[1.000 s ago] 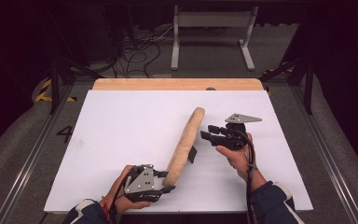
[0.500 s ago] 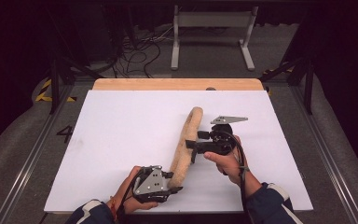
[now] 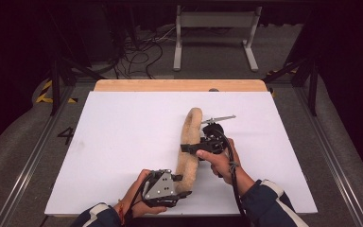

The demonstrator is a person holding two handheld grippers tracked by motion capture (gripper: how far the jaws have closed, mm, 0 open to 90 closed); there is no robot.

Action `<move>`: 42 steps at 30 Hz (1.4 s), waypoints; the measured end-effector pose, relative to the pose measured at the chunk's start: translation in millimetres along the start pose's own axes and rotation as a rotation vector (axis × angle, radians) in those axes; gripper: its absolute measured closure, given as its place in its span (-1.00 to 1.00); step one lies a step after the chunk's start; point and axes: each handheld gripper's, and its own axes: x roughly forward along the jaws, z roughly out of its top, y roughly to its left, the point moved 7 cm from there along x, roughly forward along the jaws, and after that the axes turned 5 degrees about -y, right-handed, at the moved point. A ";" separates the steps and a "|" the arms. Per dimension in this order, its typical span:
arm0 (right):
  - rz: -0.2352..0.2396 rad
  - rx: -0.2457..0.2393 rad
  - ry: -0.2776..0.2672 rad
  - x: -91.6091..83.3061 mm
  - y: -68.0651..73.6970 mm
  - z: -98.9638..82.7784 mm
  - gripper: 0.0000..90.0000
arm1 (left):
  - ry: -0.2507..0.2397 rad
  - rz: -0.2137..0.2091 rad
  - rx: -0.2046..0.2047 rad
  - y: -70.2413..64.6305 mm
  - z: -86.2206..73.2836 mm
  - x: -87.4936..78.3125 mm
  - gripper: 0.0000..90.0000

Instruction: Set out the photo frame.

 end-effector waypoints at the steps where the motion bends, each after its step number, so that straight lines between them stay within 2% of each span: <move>1: -0.008 -0.003 0.001 0.6 0.2 0.9 -0.40 | -0.007 0.000 -0.003 0.4 0.2 0.2 0.18; 5: -0.023 0.002 0.007 -1.7 -0.4 3.5 -0.29 | 0.002 -0.013 -0.003 -1.5 -1.8 -3.1 0.22; 8: -0.026 0.005 0.033 -2.9 0.0 3.9 -0.24 | 0.043 -0.015 0.009 -1.8 -9.8 -12.0 0.05; 12: -0.015 -0.011 0.065 -4.2 0.1 5.6 -0.14 | 0.050 0.003 -0.053 4.5 -23.4 -37.0 -0.12; 15: -0.005 -0.018 0.077 -5.5 0.1 6.5 -0.06 | 0.059 0.040 -0.105 12.3 -35.8 -57.8 -0.19; 19: -0.006 -0.045 0.105 -7.9 0.7 8.0 0.05 | 0.059 0.110 -0.160 22.7 -51.9 -82.1 -0.26; 21: -0.015 -0.074 0.122 -8.8 1.2 9.4 0.09 | 0.046 0.131 -0.213 27.0 -58.0 -93.5 -0.29; 24: -0.015 -0.096 0.135 -9.9 0.5 11.4 0.19 | 0.051 0.170 -0.238 31.0 -63.6 -105.6 -0.31; 25: -0.016 -0.102 0.141 -10.7 0.0 12.4 0.24 | 0.063 0.176 -0.244 32.3 -66.4 -108.2 -0.33; 27: -0.021 -0.117 0.145 -11.8 -1.3 14.0 0.31 | 0.094 0.217 -0.258 37.3 -74.0 -111.9 -0.38; 31: -0.010 -0.146 0.166 -12.6 -3.0 16.1 0.36 | 0.132 0.263 -0.298 47.6 -87.5 -114.8 -0.48; 34: 0.019 -0.174 0.197 -11.6 -2.9 18.0 0.38 | 0.144 0.264 -0.334 51.7 -93.1 -113.7 -0.49; 39: 0.085 -0.218 0.233 -9.0 -1.0 20.0 0.42 | 0.144 0.248 -0.337 50.8 -93.3 -112.2 -0.49; 42: 0.145 -0.276 0.266 -6.1 9.3 17.7 0.44 | 0.145 0.241 -0.332 49.9 -92.8 -111.7 -0.49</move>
